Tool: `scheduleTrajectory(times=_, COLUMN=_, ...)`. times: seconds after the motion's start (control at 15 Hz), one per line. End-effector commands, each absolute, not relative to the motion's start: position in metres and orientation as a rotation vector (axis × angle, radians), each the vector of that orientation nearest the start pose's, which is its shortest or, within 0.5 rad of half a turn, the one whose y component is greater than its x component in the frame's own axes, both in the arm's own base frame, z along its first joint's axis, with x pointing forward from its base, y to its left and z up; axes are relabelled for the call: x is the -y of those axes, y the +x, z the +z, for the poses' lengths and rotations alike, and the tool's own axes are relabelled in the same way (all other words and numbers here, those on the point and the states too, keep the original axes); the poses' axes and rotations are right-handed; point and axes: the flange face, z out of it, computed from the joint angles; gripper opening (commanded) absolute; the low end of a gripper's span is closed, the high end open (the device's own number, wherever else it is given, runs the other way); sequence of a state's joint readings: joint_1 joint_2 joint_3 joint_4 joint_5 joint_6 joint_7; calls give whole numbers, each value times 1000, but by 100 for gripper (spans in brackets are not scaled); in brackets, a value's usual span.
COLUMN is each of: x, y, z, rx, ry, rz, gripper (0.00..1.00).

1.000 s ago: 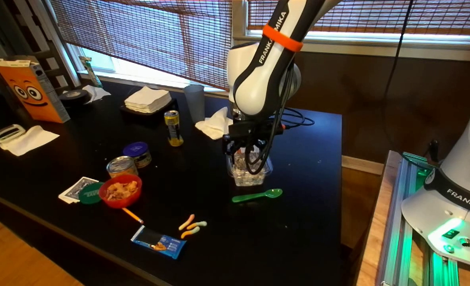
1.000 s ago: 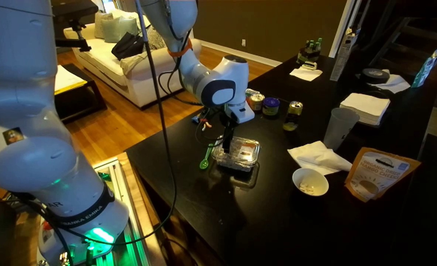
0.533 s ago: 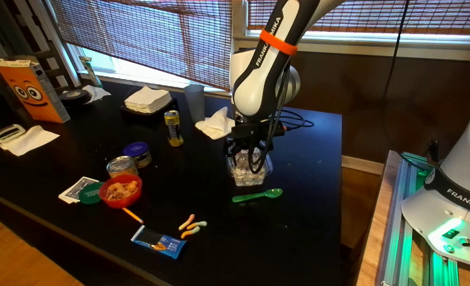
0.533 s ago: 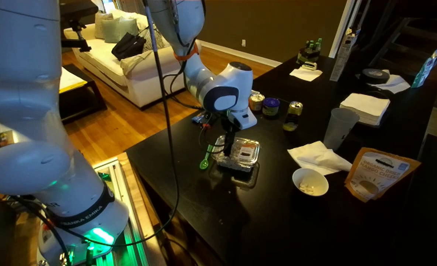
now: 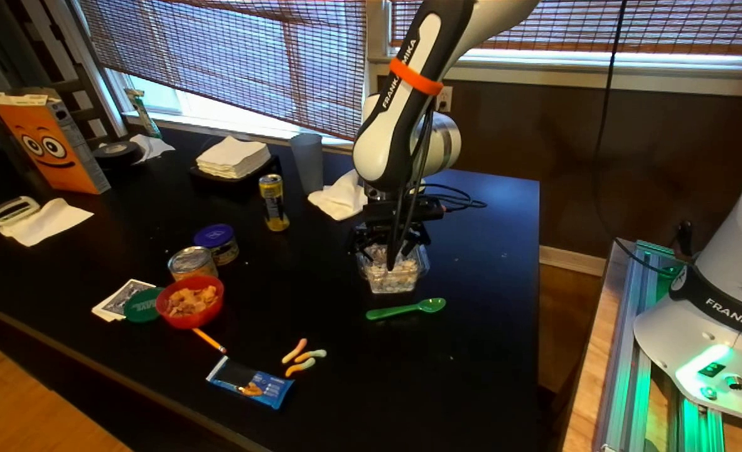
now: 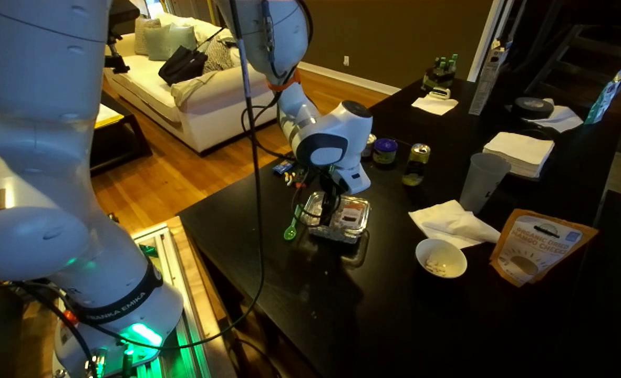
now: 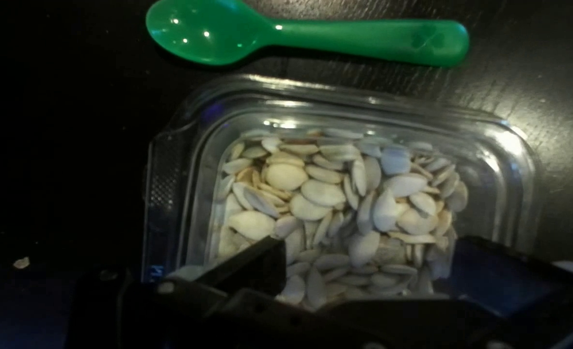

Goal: Put the transparent lid on the transparent bowl

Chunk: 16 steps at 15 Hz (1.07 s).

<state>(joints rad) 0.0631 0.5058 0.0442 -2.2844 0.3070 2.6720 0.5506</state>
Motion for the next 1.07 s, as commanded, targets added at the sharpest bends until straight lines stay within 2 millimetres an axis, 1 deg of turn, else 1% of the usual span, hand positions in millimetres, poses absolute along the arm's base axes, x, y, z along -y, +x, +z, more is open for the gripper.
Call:
scheduleTrajectory(times=0.0, x=-41, y=512, z=94, rx=-1090, ry=-2806, rz=319, gripper=100)
scheduleTrajectory(times=0.13, x=-40, y=513, z=97, rx=-1096, ry=-2799, rz=325, gripper=100)
scheduleTrajectory(times=0.33, x=-42, y=510, z=113, rx=-1100, ry=-2809, rz=278, gripper=100)
scheduleTrajectory(times=0.6, x=-49, y=498, z=140, rx=-1087, ry=-2833, rz=180, gripper=100)
scheduleTrajectory(times=1.0, x=-51, y=480, z=166, rx=-1091, ry=-2849, rz=26, gripper=100)
